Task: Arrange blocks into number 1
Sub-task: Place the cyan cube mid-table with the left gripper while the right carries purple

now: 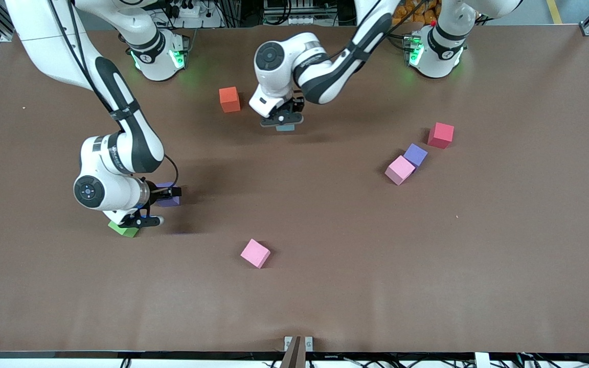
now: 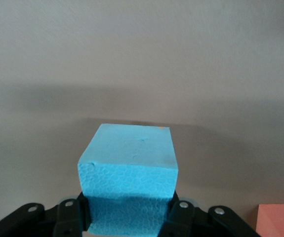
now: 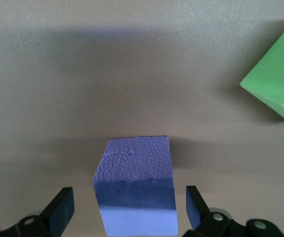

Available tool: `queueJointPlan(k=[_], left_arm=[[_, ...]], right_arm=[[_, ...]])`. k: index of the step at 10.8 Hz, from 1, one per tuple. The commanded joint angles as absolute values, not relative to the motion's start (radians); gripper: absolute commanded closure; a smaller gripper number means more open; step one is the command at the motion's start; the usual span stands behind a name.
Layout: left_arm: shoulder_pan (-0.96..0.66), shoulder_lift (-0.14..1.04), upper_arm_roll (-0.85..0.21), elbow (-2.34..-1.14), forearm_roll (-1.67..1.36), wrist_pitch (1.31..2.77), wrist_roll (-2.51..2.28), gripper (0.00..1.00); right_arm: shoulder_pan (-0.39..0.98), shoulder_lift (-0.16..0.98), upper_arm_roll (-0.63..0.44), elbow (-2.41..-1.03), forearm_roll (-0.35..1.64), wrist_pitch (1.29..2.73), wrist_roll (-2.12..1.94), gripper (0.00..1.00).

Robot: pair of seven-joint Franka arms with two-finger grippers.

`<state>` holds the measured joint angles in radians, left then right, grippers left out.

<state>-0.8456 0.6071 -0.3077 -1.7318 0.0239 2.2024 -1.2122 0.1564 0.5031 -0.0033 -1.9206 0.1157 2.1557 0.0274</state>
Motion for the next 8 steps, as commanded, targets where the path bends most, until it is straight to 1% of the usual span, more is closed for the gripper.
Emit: queueJointPlan(k=[1, 2, 3, 4, 5, 6, 7, 8], left_arm=[[-0.888, 0.693, -0.307, -1.651, 0.034, 2.190, -1.250, 1.00], [-0.902, 0.698, -0.305, -1.651, 0.035, 2.194, -1.252, 1.00], [-0.911, 0.701, -0.307, -1.651, 0.038, 2.195, -1.250, 1.00], [-0.913, 0.706, -0.307, -1.651, 0.043, 2.195, -1.250, 1.00], [-0.914, 0.707, -0.307, -1.652, 0.044, 2.195, -1.241, 1.00], [-0.914, 0.706, -0.307, -1.655, 0.046, 2.195, -1.229, 1.00], [-0.914, 0.706, -0.307, -1.655, 0.048, 2.195, -1.215, 1.00], [-0.914, 0.706, -0.307, -1.655, 0.048, 2.200, -1.201, 1.00]], right_arm=[[0.166, 0.485, -0.012, -1.988, 0.138, 2.226, 0.002, 0.00], [0.164, 0.488, -0.012, -1.991, 0.138, 2.230, 0.000, 0.01], [0.166, 0.491, -0.012, -1.991, 0.138, 2.232, 0.000, 0.05], [0.164, 0.491, -0.012, -1.991, 0.137, 2.232, -0.002, 0.17], [0.164, 0.491, -0.012, -1.991, 0.137, 2.229, 0.000, 0.37], [0.164, 0.489, -0.012, -1.990, 0.137, 2.226, -0.002, 0.53], [0.164, 0.482, -0.012, -1.987, 0.137, 2.220, -0.002, 0.61], [0.166, 0.457, -0.014, -1.987, 0.137, 2.215, 0.002, 0.64]])
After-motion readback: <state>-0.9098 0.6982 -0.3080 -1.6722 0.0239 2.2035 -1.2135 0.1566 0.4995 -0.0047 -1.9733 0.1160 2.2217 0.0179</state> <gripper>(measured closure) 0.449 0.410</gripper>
